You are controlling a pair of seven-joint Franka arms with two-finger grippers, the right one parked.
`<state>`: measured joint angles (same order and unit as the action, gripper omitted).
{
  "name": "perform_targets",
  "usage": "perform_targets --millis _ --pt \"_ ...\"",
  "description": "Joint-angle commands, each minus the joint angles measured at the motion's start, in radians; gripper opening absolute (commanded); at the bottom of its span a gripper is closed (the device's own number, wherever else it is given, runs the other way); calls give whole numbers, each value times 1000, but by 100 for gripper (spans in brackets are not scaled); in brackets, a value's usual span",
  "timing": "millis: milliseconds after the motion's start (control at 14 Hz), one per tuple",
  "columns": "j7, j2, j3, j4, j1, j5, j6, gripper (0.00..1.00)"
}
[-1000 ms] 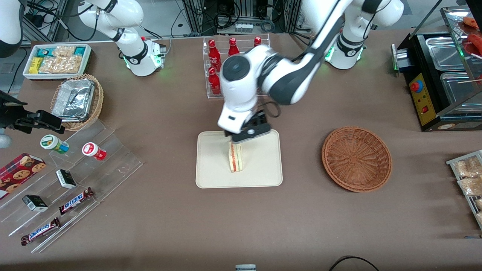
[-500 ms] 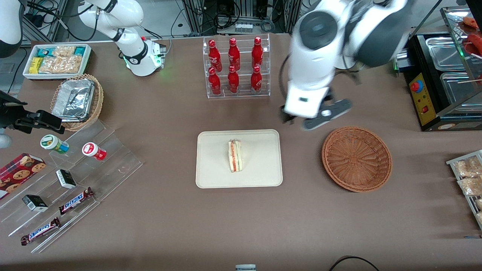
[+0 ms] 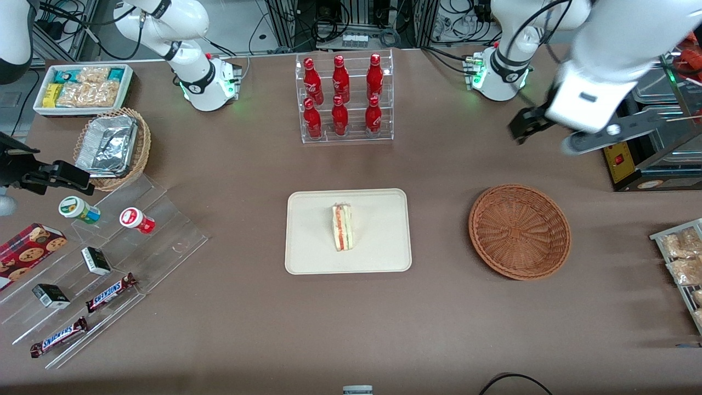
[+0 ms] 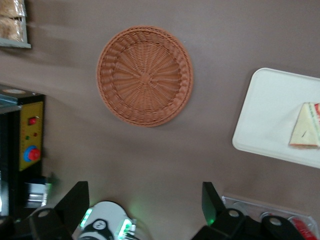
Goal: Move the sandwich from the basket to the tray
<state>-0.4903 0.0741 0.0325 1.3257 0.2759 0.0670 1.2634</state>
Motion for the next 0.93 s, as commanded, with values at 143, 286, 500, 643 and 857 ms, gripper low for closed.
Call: perform_targets --millis 143,286,500,643,857 --pt "277 -115 9 118 -174 -16 -1 99" --pt "382 -146 9 151 -254 -32 -1 99" --pt "441 -155 9 159 -320 -30 1 99" --pt "478 -149 9 159 -328 -35 -1 99" --pt "458 -134 9 150 -267 -32 -1 99"
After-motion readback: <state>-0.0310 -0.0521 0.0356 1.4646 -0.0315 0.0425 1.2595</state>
